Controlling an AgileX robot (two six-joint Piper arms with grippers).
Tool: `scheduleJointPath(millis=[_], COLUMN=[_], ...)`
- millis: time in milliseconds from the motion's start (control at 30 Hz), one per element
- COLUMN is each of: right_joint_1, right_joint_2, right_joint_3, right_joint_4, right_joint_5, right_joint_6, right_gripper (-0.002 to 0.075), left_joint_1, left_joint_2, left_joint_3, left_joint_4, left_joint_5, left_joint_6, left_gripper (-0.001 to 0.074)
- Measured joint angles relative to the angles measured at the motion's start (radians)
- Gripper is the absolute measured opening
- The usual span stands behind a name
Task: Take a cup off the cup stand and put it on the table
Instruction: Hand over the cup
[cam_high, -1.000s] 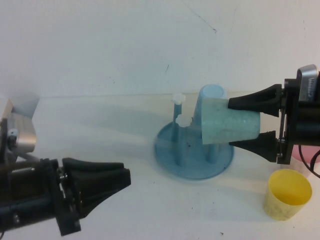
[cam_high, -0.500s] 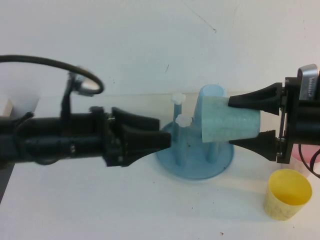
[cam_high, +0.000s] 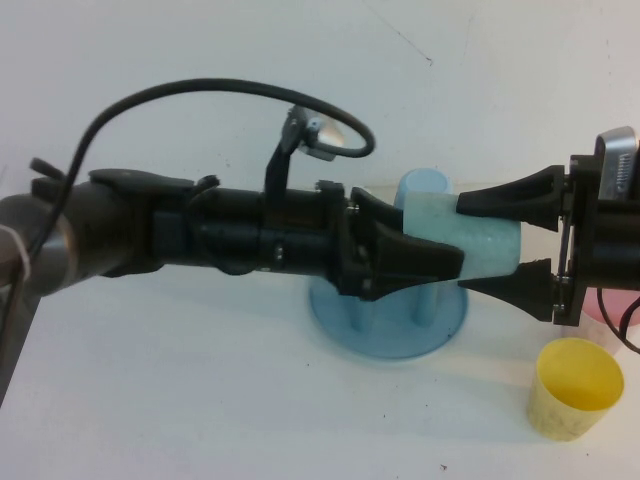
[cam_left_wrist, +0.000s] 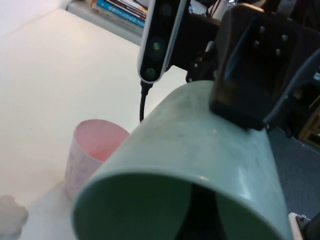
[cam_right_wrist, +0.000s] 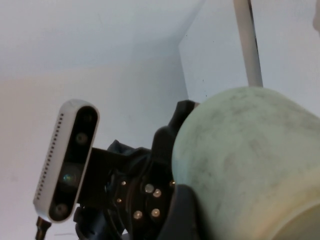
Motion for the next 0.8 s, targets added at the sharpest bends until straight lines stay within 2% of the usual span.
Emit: scheduleJointPath(millis=[133,200,267,333,400,500,800], right_joint_1=[0.0,0.0,0.0,-0.002,-0.003,-0.003,-0.003], right_joint_2=[0.0,0.0,0.0,0.0,0.0,0.0,0.0], right_joint_3=[0.0,0.0,0.0,0.0,-0.002,-0.002,-0.002], right_joint_4=[0.0,0.0,0.003,0.013,0.022,0.024,0.031], right_joint_5=[0.0,0.0,0.005,0.007,0.013,0.015,0.019], right_joint_6=[-0.049,-0.081,-0.096,-0.108,-0.124,-0.137,-0.192], right_gripper=[0.0599,0.0599,0.0599,0.0599,0.0603,0.0608,0.0608], left_joint_1=[-0.034,-0.045,-0.056,-0.057,-0.063,-0.064,-0.064], left_joint_2=[0.031,0.04,0.045,0.048,0.048,0.048,0.048], left_joint_3=[-0.043,-0.061,-0.072,-0.081,-0.083,-0.083,-0.083], left_joint_4=[0.0,0.0,0.0,0.0,-0.008,-0.008,-0.008], left_joint_5=[-0.033,-0.041,-0.057,-0.049,-0.034,-0.025,-0.021], left_joint_6=[-0.027,-0.035,-0.039,-0.047,-0.054,-0.073,-0.077], left_gripper=[0.0461,0.0411,0.0303,0.0165,0.0087,0.0052,0.0034])
